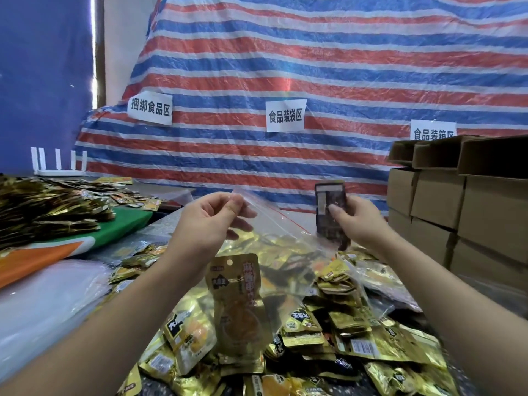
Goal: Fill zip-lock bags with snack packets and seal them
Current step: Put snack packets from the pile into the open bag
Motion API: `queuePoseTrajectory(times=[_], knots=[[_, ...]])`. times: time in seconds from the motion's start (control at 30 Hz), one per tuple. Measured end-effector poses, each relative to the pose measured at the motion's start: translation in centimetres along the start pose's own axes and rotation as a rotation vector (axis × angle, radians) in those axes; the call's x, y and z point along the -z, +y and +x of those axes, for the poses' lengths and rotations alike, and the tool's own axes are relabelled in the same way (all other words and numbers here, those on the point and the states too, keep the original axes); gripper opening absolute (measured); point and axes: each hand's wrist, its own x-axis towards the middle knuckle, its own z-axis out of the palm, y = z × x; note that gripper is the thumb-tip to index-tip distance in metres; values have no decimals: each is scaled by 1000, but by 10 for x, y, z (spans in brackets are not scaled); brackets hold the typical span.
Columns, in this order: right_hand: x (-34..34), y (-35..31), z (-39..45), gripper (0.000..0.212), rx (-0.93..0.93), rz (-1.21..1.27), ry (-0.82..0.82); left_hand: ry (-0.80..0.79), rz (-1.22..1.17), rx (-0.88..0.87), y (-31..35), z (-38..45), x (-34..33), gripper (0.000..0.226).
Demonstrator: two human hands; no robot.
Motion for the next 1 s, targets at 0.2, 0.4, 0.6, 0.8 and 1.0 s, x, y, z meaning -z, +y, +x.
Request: queuePoseTrajectory(times=[0.2,0.4,0.6,0.8,1.0], knots=[[40,-68,10,23,-25,1131,-91,-7,-17,-12,6,16,-13,24],[38,-101,-1,20,182,1110,-132,-4,-74,-11,6,35,-26,28],[19,-86,-11,21,196,994,-23,-57,-123,-9,-4,43,-33,24],[4,-70,-22,26,207,1002,85,-73,-162,-13,-13,50,-34,23],[-1,-70,-24,31,229,945,169,-71,-134,-40,-15,55,-30,26]])
